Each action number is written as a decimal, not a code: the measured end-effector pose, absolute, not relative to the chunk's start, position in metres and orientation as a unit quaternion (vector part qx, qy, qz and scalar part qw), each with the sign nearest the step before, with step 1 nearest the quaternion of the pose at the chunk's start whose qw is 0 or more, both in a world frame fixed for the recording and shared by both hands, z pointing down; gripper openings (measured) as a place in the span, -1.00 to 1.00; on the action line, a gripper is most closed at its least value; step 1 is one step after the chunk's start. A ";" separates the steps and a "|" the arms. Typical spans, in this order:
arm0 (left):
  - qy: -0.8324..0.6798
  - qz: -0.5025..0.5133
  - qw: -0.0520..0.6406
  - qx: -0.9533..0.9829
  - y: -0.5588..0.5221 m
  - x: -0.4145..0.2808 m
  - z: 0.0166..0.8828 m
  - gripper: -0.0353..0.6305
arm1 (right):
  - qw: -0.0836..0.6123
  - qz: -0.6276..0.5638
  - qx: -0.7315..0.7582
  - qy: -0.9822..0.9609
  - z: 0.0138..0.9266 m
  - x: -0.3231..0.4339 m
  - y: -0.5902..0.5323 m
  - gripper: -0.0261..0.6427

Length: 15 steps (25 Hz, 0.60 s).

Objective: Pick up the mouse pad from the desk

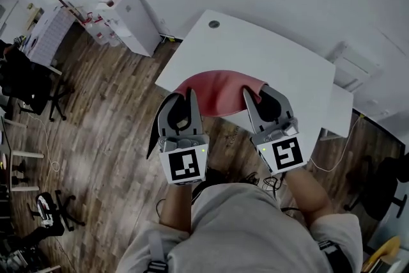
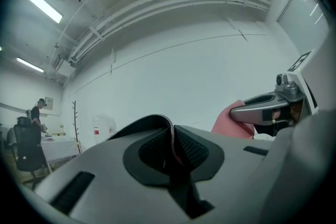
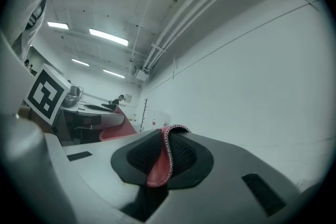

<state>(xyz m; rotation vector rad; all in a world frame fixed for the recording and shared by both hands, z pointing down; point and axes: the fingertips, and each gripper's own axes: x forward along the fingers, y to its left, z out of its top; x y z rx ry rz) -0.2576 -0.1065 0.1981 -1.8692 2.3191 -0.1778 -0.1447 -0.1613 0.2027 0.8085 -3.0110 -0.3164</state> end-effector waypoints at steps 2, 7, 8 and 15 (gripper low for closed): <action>0.776 -0.055 0.075 -0.624 -0.100 -0.259 0.199 -0.77 | 0.004 -0.100 0.254 -0.962 0.202 -0.147 -0.155 -0.73; 0.784 -0.042 0.076 -0.615 -0.083 -0.271 0.206 -0.77 | 0.004 -0.101 0.246 -0.964 0.206 -0.153 -0.140 -0.73; 0.786 -0.041 0.072 -0.613 -0.082 -0.272 0.204 -0.77 | 0.002 -0.102 0.244 -0.965 0.205 -0.155 -0.139 -0.73; 0.804 -0.044 0.070 -0.589 -0.048 -0.287 0.201 -0.77 | 0.004 -0.113 0.216 -0.970 0.207 -0.180 -0.107 -0.73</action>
